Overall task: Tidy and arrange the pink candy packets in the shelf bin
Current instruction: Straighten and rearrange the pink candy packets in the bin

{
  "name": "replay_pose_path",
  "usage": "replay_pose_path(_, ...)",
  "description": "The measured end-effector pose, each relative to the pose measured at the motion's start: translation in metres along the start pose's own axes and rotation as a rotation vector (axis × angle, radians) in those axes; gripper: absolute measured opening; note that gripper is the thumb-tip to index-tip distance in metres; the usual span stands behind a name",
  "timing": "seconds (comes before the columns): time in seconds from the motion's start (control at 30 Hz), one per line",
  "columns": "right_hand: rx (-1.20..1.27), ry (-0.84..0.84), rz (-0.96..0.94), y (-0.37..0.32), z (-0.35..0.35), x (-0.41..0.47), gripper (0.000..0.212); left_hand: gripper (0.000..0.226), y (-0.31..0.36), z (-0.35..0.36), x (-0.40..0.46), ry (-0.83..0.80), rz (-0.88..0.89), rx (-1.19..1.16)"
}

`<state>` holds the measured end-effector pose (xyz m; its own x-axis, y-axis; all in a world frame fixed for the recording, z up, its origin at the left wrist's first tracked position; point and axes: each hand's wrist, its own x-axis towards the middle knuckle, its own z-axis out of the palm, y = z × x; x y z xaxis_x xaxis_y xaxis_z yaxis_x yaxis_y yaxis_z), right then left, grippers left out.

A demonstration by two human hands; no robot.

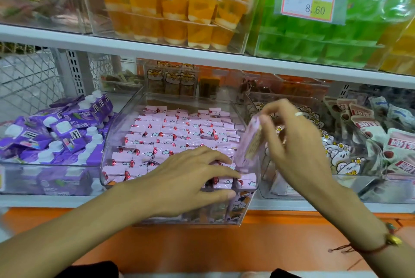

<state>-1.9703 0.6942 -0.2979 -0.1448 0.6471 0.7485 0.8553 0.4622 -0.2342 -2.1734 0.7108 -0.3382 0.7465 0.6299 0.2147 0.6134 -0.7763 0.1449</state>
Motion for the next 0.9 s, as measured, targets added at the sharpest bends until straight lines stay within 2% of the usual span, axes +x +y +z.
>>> replay_pose_path(0.07, 0.136, 0.189, 0.071, 0.000, -0.008, 0.003, 0.004, 0.042, 0.002, -0.002, 0.001, 0.064, -0.045, -0.121)
replay_pose_path(0.13, 0.285, 0.305, 0.206, 0.002, -0.012, 0.003, 0.006, 0.027, 0.004, -0.005, 0.002, 0.248, -0.164, -0.315)
replay_pose_path(0.17, 0.383, 0.311, 0.312, 0.002, -0.012, 0.002, 0.007, 0.021, 0.004, -0.007, 0.003, 0.349, -0.241, -0.414)
replay_pose_path(0.23, 0.626, 0.237, 0.547, 0.001, -0.009, 0.000, 0.012, 0.027, 0.006, -0.013, 0.003, 0.490, -0.319, -0.568)
replay_pose_path(0.27, 0.728, 0.192, 0.639, 0.000, -0.007, -0.002, 0.014, 0.039, 0.007, -0.015, 0.002, 0.516, -0.279, -0.590)
replay_pose_path(0.33, 0.835, 0.131, 0.744, -0.003, -0.003, -0.004, 0.014, 0.064, 0.011, -0.018, 0.001, 0.474, -0.159, -0.499)
replay_pose_path(0.37, 0.879, 0.109, 0.770, -0.004, -0.001, -0.005, 0.015, 0.070, 0.012, -0.018, 0.001, 0.452, -0.112, -0.416)
replay_pose_path(0.43, 0.962, 0.068, 0.804, -0.007, 0.002, -0.006, 0.017, 0.061, 0.012, -0.015, 0.001, 0.483, -0.072, -0.289)
replay_pose_path(0.5, 1.019, 0.020, 0.827, -0.009, 0.001, -0.006, 0.018, 0.043, 0.010, -0.016, 0.001, 0.551, -0.107, -0.334)
replay_pose_path(0.53, 1.044, -0.002, 0.835, -0.009, 0.000, -0.005, 0.019, 0.036, 0.009, -0.017, 0.002, 0.566, -0.145, -0.443)
replay_pose_path(0.6, 1.050, -0.046, 0.836, -0.008, -0.003, -0.002, 0.027, 0.023, 0.008, -0.022, 0.002, 0.555, -0.272, -0.829)
replay_pose_path(0.67, 0.946, -0.056, 0.793, -0.006, -0.003, -0.001, 0.031, 0.016, 0.006, -0.025, 0.003, 0.491, -0.446, -1.176)
replay_pose_path(0.73, 0.786, -0.038, 0.666, -0.007, -0.001, -0.004, 0.031, 0.029, 0.006, -0.026, 0.005, 0.406, -0.534, -1.337)
replay_pose_path(0.77, 0.712, -0.046, 0.574, -0.008, -0.001, -0.006, 0.038, 0.035, 0.008, -0.026, 0.006, 0.378, -0.552, -1.402)
replay_pose_path(0.83, 0.548, -0.099, 0.385, -0.011, 0.000, -0.011, 0.052, 0.035, 0.012, -0.027, 0.008, 0.345, -0.594, -1.501)
replay_pose_path(0.9, 0.361, -0.147, 0.221, -0.013, 0.001, -0.014, 0.057, 0.034, 0.014, -0.029, 0.010, 0.339, -0.634, -1.522)
